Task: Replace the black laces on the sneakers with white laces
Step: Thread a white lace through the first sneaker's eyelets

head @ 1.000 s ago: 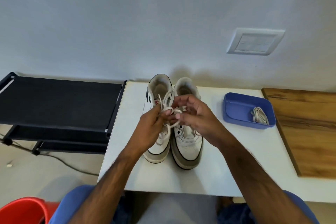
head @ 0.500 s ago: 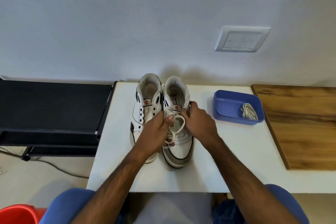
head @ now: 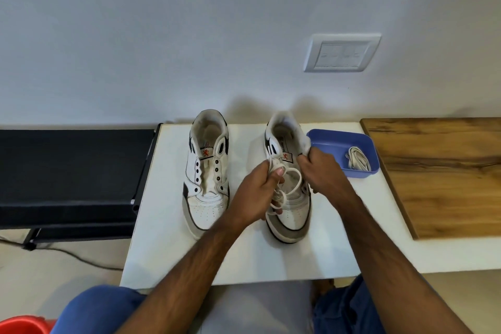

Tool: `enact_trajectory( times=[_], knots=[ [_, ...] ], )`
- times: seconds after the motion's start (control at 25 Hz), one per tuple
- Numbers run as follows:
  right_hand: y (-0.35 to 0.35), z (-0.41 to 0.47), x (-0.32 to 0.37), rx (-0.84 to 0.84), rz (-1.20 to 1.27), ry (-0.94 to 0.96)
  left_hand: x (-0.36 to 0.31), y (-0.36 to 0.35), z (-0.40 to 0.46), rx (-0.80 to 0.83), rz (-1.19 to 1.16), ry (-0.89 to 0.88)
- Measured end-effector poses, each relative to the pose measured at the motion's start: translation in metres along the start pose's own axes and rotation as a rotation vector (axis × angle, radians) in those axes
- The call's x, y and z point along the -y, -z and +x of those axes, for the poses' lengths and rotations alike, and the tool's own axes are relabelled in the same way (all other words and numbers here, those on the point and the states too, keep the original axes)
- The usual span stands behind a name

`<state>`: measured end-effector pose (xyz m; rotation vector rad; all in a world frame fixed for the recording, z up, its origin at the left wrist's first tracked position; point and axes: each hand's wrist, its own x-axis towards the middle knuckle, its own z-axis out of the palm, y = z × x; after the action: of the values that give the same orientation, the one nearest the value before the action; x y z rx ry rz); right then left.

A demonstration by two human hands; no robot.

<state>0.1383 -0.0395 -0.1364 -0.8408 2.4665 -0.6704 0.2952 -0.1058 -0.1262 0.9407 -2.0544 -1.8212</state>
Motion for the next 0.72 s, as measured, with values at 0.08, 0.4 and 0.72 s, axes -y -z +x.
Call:
enact_trajectory(
  times=[0.08,0.4,0.72],
  knots=[
    [0.011,-0.003,0.003,0.034,-0.058,-0.011,0.003,0.0,0.0,-0.009,0.067,-0.048],
    [-0.001,-0.028,0.071,0.053,0.316,0.412,0.018,0.062,-0.013,-0.136,0.239,-0.224],
    [-0.033,-0.019,0.066,0.065,0.509,0.485,0.023,0.072,-0.016,-0.181,-0.082,-0.225]
  ],
)
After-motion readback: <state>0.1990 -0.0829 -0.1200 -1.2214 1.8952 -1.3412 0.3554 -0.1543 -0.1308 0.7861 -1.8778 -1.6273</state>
